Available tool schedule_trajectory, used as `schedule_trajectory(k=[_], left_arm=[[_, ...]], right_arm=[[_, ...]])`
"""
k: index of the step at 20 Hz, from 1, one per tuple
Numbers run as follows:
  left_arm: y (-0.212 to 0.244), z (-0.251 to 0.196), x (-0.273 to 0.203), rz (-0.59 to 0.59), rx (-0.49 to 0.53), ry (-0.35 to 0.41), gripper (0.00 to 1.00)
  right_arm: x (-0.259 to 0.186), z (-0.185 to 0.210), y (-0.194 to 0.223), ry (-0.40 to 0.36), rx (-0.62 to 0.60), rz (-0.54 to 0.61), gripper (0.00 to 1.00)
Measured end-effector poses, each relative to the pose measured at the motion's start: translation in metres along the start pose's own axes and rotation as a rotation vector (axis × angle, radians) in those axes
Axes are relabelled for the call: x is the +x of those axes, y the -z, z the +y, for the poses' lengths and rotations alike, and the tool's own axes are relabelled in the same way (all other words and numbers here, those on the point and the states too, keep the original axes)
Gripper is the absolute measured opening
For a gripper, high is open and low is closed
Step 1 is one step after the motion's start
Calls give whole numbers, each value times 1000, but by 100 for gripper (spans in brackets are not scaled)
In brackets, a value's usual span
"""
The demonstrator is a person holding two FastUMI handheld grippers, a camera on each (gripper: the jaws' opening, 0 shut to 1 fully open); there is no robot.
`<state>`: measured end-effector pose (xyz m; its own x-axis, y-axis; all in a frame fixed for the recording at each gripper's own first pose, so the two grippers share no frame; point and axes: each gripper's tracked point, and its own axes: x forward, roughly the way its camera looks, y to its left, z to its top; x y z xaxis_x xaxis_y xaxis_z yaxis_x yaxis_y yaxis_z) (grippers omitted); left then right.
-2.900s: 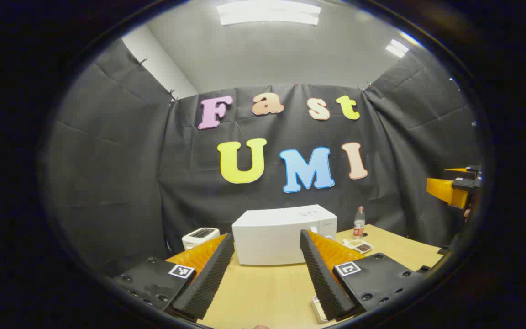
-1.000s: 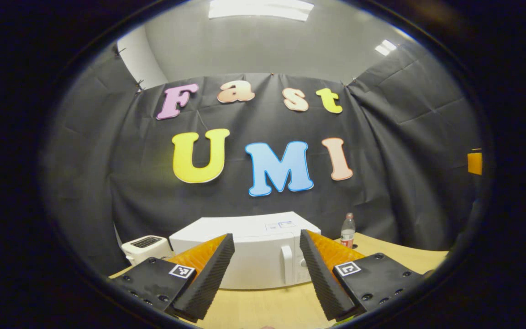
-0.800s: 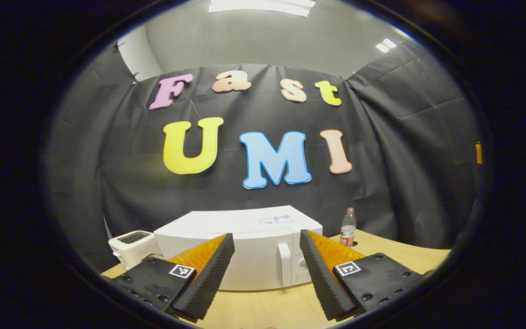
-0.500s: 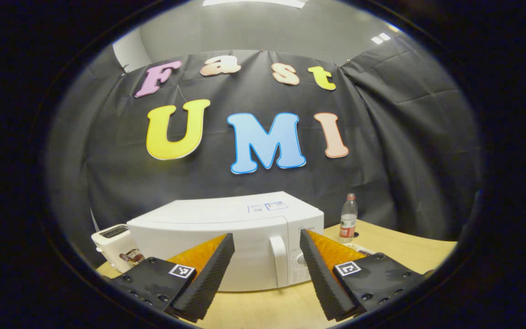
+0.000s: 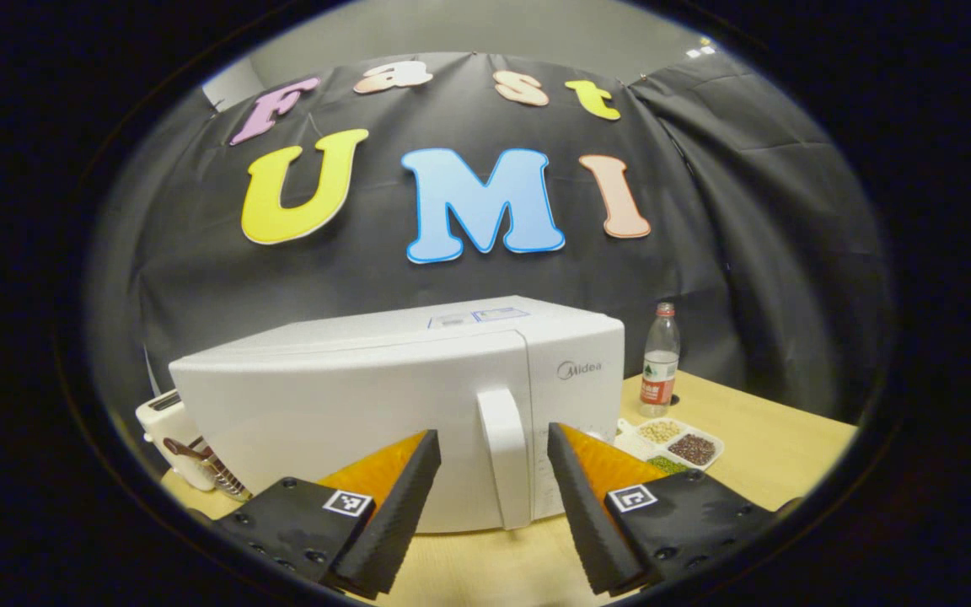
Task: Open the microwave oven with the left hand, put the food in, and close the microwave oven.
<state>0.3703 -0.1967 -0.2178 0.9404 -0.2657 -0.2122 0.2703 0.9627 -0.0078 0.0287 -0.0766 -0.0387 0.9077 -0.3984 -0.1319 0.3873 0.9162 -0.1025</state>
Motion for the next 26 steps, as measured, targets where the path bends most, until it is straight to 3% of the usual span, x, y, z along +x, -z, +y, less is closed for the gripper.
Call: schedule_trajectory(k=[1, 2, 3, 9, 10, 14, 15, 17, 21, 26], left_arm=[[3, -3, 3, 11, 5, 1, 88], [6, -3, 6, 20, 8, -1, 72], [8, -6, 7, 27, 6, 0, 72], [10, -6, 6, 52, -10, -17, 34], [11, -6, 7, 57, -9, -15, 34], [15, -6, -4, 112, -15, -4, 13], [22, -8, -21, 139, -54, -10, 13], [12, -4, -53, 69, -21, -13, 13], [25, 6, -95, 94, -43, -13, 16], [34, 25, -143, 125, -52, -67, 13]], right_arm=[[-1, 0, -1, 1, -1, 1, 99], [-1, -2, -1, 3, -5, 0, 99], [-1, -2, -2, 2, -10, -2, 99], [-6, -8, -2, -20, -23, 5, 99], [-7, -9, -1, -22, -24, 4, 99], [-15, -10, -6, -53, -16, -5, 99], [-16, -13, -7, -56, -19, -15, 99], [-18, -11, -9, -74, -7, -30, 99], [-22, 1, -5, -164, 14, -34, 99], [-39, 10, -9, -273, 27, -70, 99]])
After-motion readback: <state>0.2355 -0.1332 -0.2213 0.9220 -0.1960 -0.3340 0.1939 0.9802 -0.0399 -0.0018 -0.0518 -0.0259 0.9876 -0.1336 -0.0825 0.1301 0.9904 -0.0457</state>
